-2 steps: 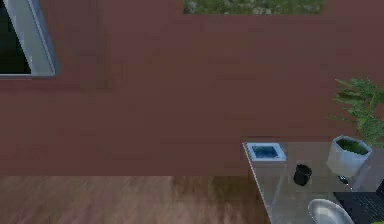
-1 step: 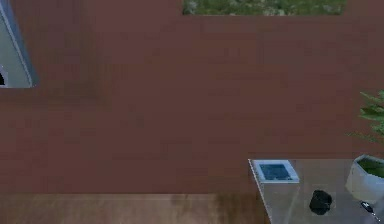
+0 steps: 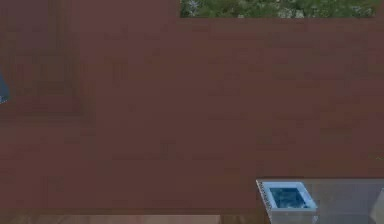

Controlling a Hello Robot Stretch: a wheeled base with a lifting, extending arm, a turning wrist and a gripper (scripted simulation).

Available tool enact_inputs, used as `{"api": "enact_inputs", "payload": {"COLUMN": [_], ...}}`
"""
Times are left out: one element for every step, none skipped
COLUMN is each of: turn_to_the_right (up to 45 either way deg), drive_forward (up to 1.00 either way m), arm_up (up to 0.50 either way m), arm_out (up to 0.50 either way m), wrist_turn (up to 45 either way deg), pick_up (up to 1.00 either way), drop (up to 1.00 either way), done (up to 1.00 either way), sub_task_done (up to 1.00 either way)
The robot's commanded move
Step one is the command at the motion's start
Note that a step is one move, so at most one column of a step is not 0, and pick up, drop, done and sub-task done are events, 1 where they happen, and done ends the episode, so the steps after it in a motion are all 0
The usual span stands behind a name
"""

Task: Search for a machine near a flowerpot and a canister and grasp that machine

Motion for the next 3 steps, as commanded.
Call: {"api": "enact_inputs", "payload": {"turn_to_the_right": [-15.0,45.0,45.0], "drive_forward": [0.00,0.00,0.00], "arm_up": [0.00,0.00,0.00], "arm_out": [0.00,0.00,0.00], "wrist_turn": [0.0,0.0,0.0], "pick_up": [0.00,0.00,0.00], "drop": [0.00,0.00,0.00], "done": [0.00,0.00,0.00], "sub_task_done": [0.00,0.00,0.00]}}
